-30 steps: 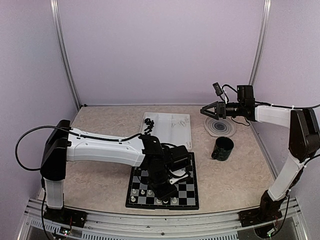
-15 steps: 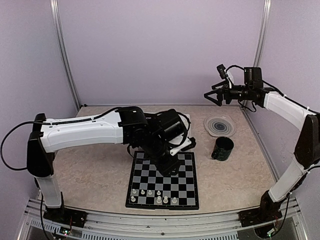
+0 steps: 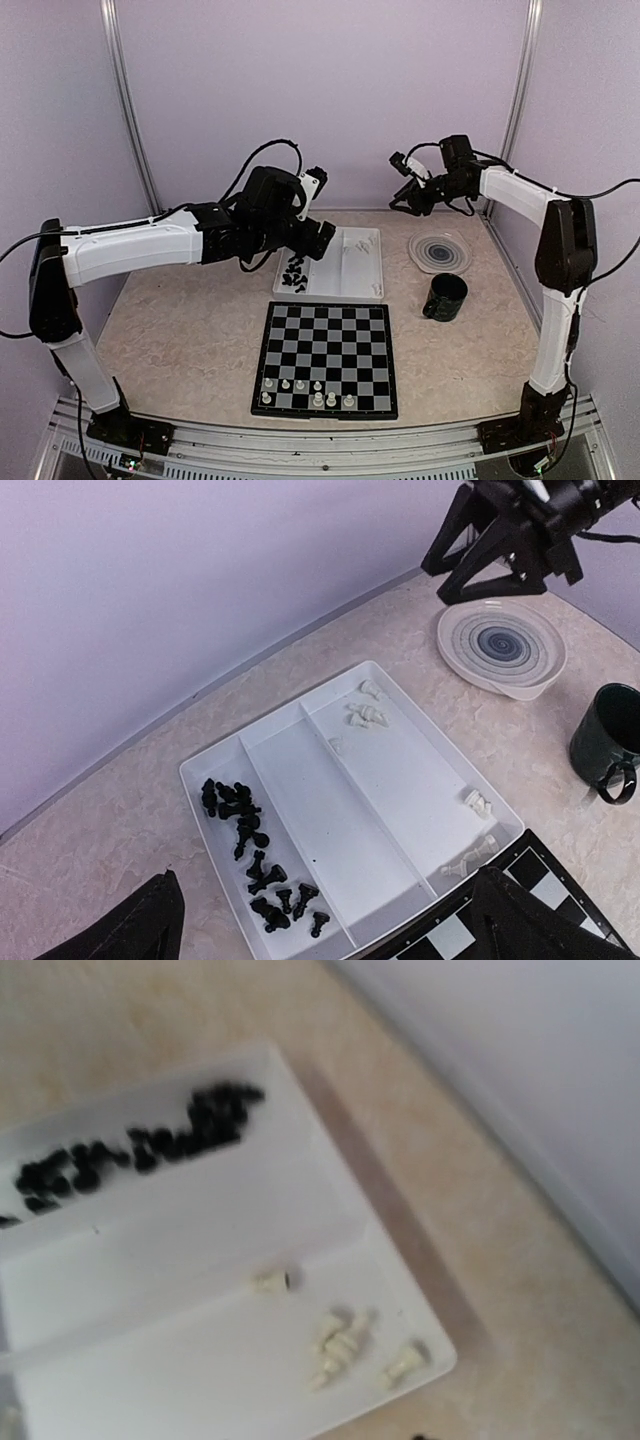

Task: Set up the chess pieces on the board
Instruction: Pick up the knight from the storage box.

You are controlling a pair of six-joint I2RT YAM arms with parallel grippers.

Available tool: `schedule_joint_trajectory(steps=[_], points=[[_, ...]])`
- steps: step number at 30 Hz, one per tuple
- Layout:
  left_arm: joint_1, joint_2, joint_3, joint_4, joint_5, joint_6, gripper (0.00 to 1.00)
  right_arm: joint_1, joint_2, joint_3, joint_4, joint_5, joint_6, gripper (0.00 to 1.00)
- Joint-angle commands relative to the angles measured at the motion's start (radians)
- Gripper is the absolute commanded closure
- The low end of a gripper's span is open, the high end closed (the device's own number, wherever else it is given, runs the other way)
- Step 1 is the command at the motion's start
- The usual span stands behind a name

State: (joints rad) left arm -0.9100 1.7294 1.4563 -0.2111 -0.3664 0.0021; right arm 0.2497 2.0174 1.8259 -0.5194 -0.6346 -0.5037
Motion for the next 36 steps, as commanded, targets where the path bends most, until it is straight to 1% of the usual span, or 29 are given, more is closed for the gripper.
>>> schedule_joint_trajectory(steps=[1,4,7,11,14,18,25,29,36], points=[[0.006,-0.004,-0.019,0.059,-0.067,0.022,0.01,0.083,0.125,0.133,-0.158,0.201,-0.051,0.62],[-0.003,-0.011,-0.057,0.063,-0.094,0.023,0.01,0.115,0.214,0.204,-0.187,0.283,-0.039,0.65],[-0.022,0.007,-0.015,0.014,-0.109,0.017,0.01,0.141,0.305,0.298,-0.228,0.352,-0.013,0.65],[-0.055,0.005,-0.014,0.006,-0.179,0.027,0.01,0.165,0.42,0.428,-0.287,0.419,0.028,0.67],[-0.083,-0.003,-0.017,0.009,-0.208,0.046,0.01,0.175,0.481,0.485,-0.309,0.442,0.068,0.67],[-0.092,-0.014,-0.018,0.01,-0.206,0.037,0.01,0.186,0.518,0.493,-0.292,0.506,0.105,0.67],[-0.086,-0.025,-0.012,0.006,-0.179,0.007,0.02,0.204,0.569,0.505,-0.286,0.52,0.111,0.67],[-0.071,-0.034,-0.011,0.004,-0.137,-0.022,0.03,0.225,0.596,0.514,-0.281,0.541,0.108,0.71],[-0.066,-0.033,-0.007,-0.004,-0.127,-0.026,0.04,0.233,0.612,0.515,-0.291,0.556,0.123,0.78]])
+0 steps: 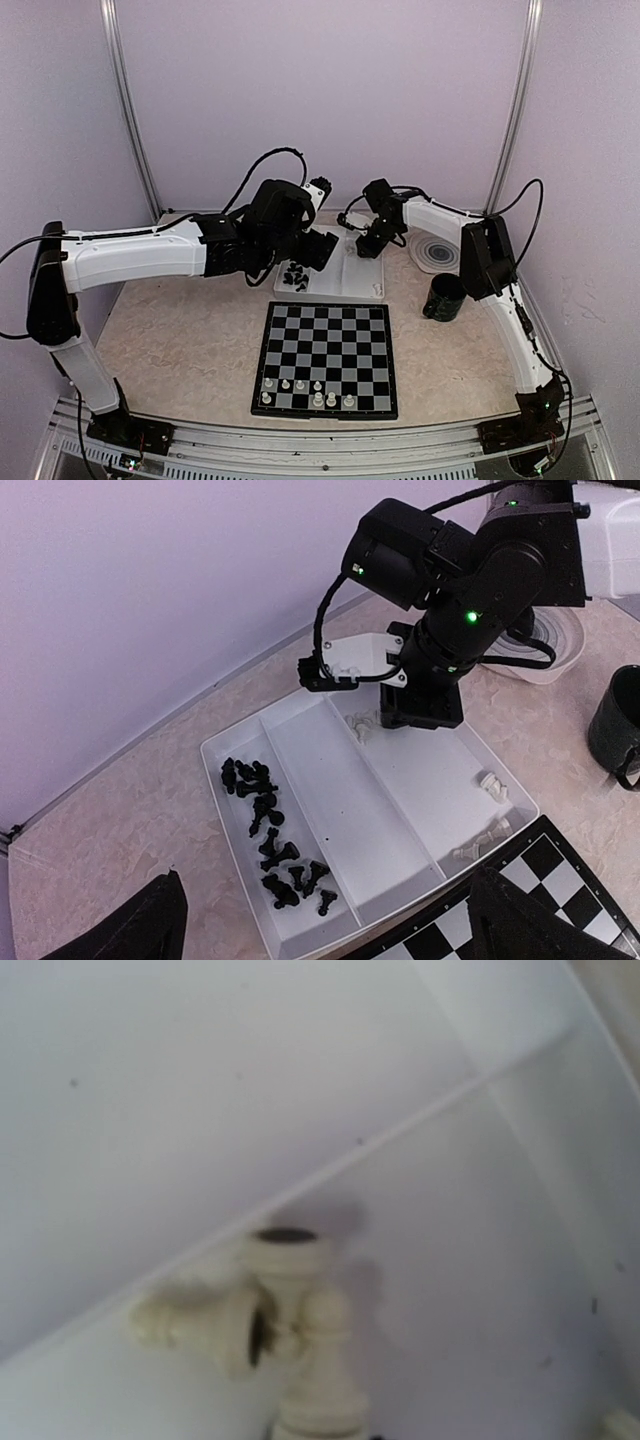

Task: Set up the chess pieces on the board
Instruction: Pick up the knight from the storage box.

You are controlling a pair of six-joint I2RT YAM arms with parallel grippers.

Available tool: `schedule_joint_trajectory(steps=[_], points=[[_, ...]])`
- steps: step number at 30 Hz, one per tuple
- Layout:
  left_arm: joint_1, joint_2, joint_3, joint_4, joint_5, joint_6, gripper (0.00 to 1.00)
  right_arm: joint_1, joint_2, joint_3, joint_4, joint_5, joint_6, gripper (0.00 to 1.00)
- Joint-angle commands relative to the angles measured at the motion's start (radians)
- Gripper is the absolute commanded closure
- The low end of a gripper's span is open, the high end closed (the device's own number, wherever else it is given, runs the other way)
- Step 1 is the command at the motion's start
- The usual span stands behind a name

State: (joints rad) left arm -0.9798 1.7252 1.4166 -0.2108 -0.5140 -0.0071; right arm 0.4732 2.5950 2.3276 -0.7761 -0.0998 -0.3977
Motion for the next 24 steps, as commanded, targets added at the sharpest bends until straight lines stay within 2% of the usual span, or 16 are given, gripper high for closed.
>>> schedule_joint_trajectory(steps=[1,7,12,16,19,21,22,24], points=[[0.002,-0.029,0.034,-0.004,0.023,-0.017,0.04,0.009,0.033,0.011,-0.037,0.018,0.019,0.8],[0.003,-0.024,0.033,-0.005,0.03,-0.019,0.04,0.01,0.006,0.008,-0.053,-0.001,0.03,1.0],[0.01,-0.021,0.028,0.003,0.056,-0.045,0.04,0.01,-0.134,-0.084,-0.047,-0.075,0.034,1.0],[0.037,-0.024,0.027,0.013,0.148,-0.103,0.05,0.01,-0.274,-0.187,-0.036,-0.214,0.006,1.0],[0.068,-0.024,0.024,0.031,0.291,-0.165,0.09,0.013,-0.38,-0.283,-0.017,-0.319,-0.031,1.0],[0.103,-0.018,0.024,0.05,0.449,-0.217,0.2,0.022,-0.437,-0.334,-0.009,-0.364,-0.062,1.0],[0.128,-0.013,0.025,0.065,0.571,-0.247,0.27,0.03,-0.464,-0.353,-0.008,-0.383,-0.081,1.0],[0.173,0.007,0.02,0.121,0.758,-0.333,0.34,0.047,-0.517,-0.409,0.007,-0.408,-0.122,1.0]])
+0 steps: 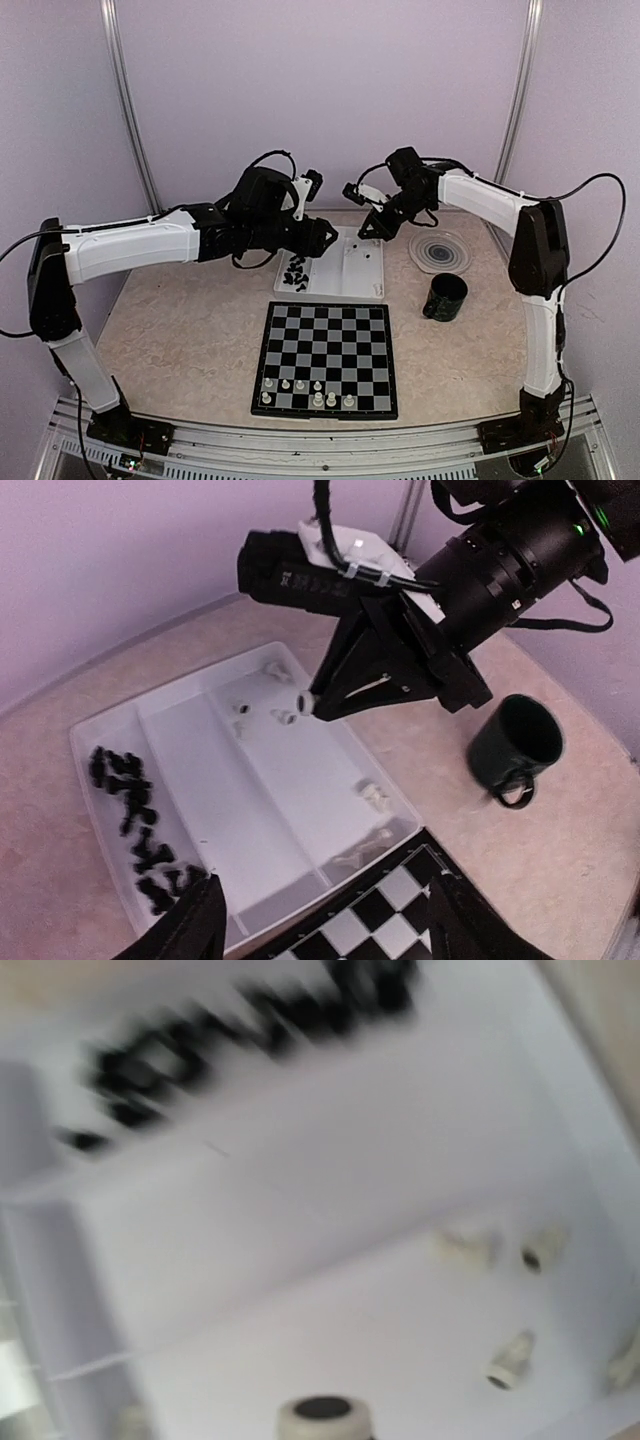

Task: Set up the chess pieces on the board
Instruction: Pick up the knight from the storage box, then pass from the right arm to the left

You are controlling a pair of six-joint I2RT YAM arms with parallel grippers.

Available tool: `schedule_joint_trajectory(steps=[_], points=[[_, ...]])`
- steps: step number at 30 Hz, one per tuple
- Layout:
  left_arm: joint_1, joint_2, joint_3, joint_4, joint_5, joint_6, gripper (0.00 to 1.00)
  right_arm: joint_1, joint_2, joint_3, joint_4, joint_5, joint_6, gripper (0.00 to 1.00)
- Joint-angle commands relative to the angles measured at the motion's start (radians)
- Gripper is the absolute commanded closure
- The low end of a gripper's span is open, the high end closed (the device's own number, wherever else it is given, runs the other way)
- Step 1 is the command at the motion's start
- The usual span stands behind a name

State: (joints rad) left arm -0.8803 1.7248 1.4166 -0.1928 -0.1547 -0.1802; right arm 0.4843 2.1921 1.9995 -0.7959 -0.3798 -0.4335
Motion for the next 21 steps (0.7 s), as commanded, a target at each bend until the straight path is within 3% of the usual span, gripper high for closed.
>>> schedule_joint_trajectory(steps=[1,5,12,16,21], points=[[0.098,0.019,0.008,0.143,0.478,-0.206,0.36,0.046,-0.143,-0.114,0.044,-0.138,-0.107,1.0],[0.148,0.035,-0.069,0.305,0.628,-0.367,0.36,0.082,-0.252,-0.259,0.131,-0.155,-0.183,1.0],[0.152,0.093,-0.076,0.362,0.731,-0.436,0.42,0.166,-0.298,-0.303,0.138,-0.113,-0.229,1.0],[0.151,0.117,-0.074,0.351,0.727,-0.459,0.48,0.196,-0.301,-0.297,0.138,-0.102,-0.231,1.0],[0.155,0.117,-0.091,0.343,0.668,-0.476,0.45,0.201,-0.302,-0.288,0.144,-0.083,-0.217,1.0]])
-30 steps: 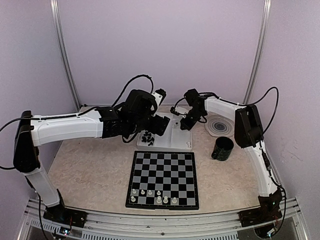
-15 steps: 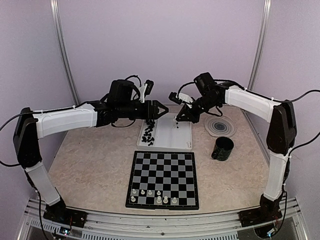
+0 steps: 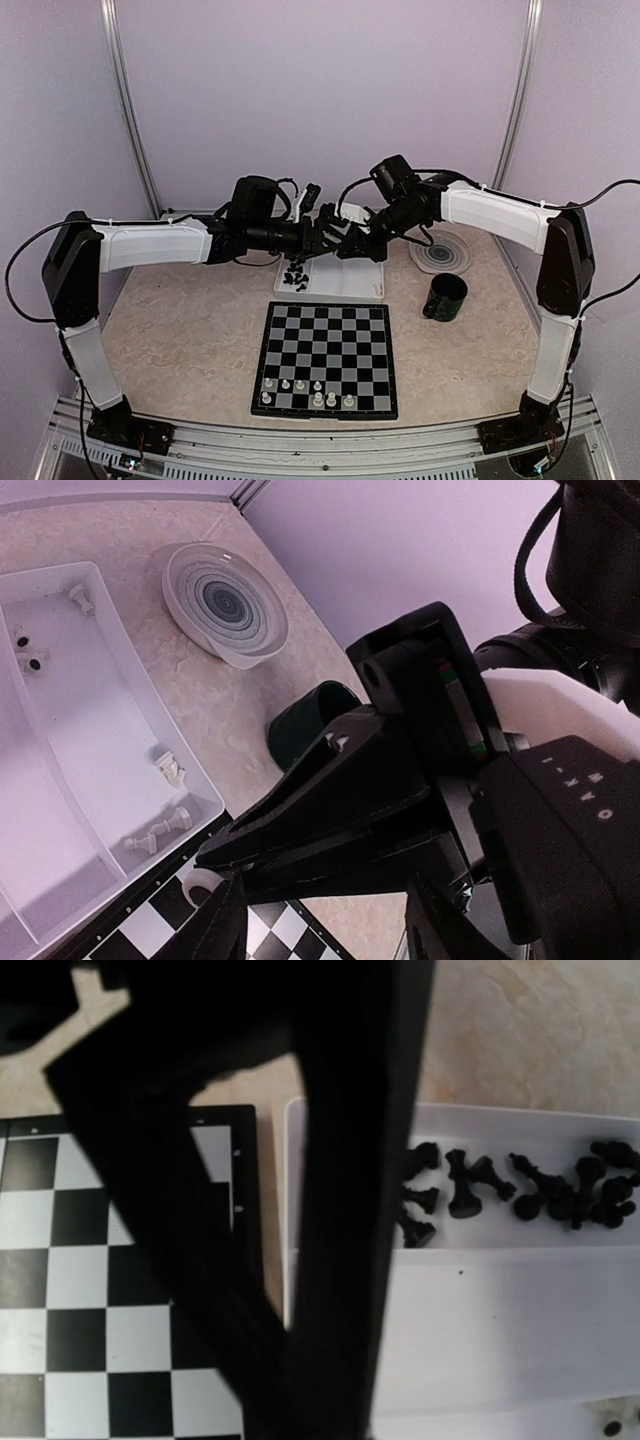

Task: Set up the chess pieces on the board
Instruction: Pass from the right arm to the left

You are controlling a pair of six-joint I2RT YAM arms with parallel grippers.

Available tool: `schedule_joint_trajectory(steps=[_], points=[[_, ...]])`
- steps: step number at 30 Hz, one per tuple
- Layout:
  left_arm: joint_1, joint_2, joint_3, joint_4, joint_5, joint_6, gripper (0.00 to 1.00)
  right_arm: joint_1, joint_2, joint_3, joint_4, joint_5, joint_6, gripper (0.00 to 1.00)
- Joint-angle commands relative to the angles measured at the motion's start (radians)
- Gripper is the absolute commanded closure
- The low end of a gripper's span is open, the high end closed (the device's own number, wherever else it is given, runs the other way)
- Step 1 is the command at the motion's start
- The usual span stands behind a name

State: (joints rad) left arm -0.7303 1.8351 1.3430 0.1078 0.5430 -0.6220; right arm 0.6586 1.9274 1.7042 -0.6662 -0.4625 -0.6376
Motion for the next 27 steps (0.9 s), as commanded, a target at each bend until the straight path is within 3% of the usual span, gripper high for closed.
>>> schedule_joint_trajectory(steps=[1,6,13,22,27], points=[[0.004,-0.008,-0.029,0.066,-0.027,-0.035,0.44,0.026,-0.04,0.003,0.014,0.006,-0.015,1.0],[-0.004,-0.061,-0.035,0.072,-0.04,0.013,0.43,0.006,-0.056,-0.038,0.026,0.01,-0.03,1.0],[-0.001,-0.083,-0.093,0.129,-0.086,-0.049,0.46,-0.072,-0.09,-0.055,0.071,-0.099,0.019,1.0],[-0.001,-0.029,-0.096,0.155,-0.039,-0.105,0.44,-0.021,-0.104,-0.073,0.043,-0.057,-0.039,1.0],[0.001,-0.025,-0.097,0.156,-0.038,-0.105,0.52,-0.013,-0.111,-0.055,0.032,-0.071,-0.032,1.0]])
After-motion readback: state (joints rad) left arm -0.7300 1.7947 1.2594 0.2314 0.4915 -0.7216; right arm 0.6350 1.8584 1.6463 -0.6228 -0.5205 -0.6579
